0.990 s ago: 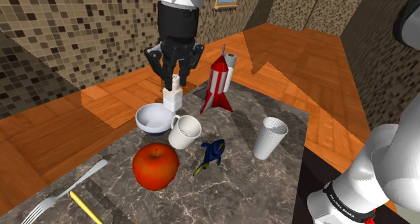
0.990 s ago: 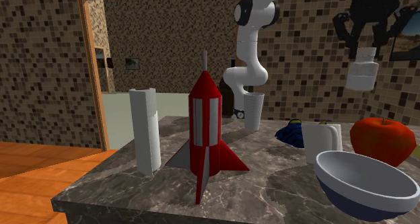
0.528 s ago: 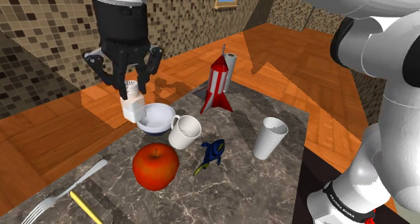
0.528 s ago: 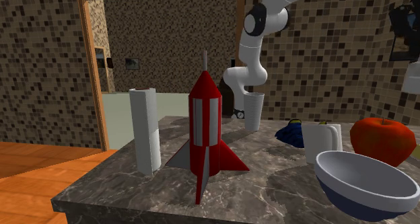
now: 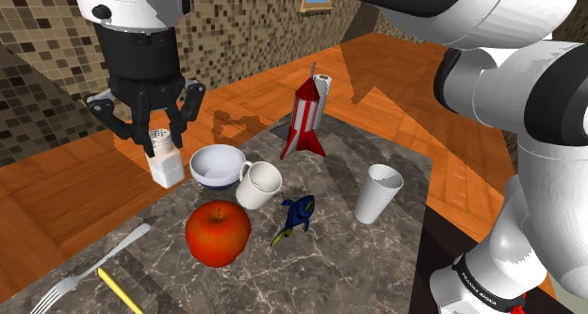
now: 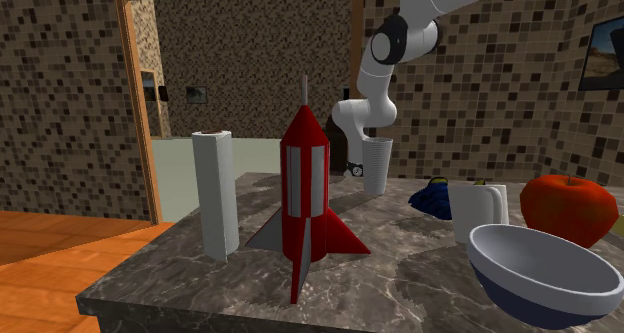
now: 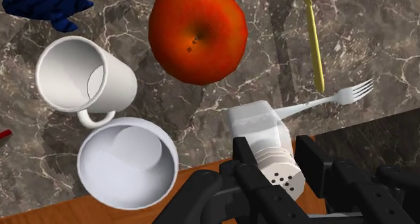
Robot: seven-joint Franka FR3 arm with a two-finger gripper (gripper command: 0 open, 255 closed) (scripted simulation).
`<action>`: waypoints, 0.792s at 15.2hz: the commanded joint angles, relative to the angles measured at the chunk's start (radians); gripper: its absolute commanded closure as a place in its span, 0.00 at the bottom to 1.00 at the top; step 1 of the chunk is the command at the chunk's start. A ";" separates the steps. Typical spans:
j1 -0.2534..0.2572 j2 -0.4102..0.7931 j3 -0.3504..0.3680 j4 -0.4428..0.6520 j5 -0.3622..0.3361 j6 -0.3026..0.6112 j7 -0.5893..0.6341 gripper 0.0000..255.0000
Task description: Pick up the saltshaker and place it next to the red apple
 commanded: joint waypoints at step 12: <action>-0.059 -0.055 0.006 -0.275 0.017 0.215 0.015 1.00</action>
